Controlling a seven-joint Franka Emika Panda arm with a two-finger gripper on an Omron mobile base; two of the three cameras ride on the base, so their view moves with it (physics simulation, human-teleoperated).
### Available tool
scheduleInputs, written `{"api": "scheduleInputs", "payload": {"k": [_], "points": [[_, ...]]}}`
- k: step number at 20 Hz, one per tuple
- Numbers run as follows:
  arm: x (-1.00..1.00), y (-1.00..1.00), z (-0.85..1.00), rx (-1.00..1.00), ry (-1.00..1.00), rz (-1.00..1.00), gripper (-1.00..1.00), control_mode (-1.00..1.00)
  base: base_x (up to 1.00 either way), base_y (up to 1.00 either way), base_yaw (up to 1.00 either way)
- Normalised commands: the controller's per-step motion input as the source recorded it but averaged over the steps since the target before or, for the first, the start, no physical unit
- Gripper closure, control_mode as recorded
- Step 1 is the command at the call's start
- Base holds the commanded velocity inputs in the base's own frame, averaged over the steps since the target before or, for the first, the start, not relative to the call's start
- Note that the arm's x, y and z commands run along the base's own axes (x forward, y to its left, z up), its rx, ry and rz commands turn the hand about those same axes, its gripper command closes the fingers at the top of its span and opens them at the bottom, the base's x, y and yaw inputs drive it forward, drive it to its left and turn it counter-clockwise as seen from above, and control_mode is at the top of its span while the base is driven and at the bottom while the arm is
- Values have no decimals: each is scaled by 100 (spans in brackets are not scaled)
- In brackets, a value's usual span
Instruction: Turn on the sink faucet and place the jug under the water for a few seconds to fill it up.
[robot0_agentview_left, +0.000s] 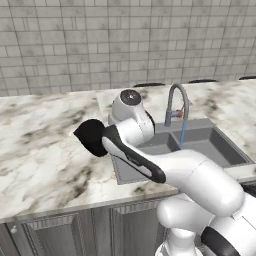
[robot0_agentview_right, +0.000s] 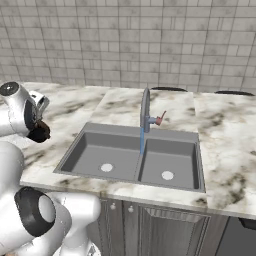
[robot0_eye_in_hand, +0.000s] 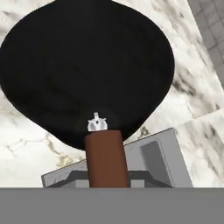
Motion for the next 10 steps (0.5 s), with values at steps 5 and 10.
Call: {"api": "scheduleInputs", "payload": {"k": [5,10], "points": [[-23,-34,77,11,0,-65,100,-100,0,0,0],[-20,-38,59,22,0,-67,100,-100,0,0,0]]}}
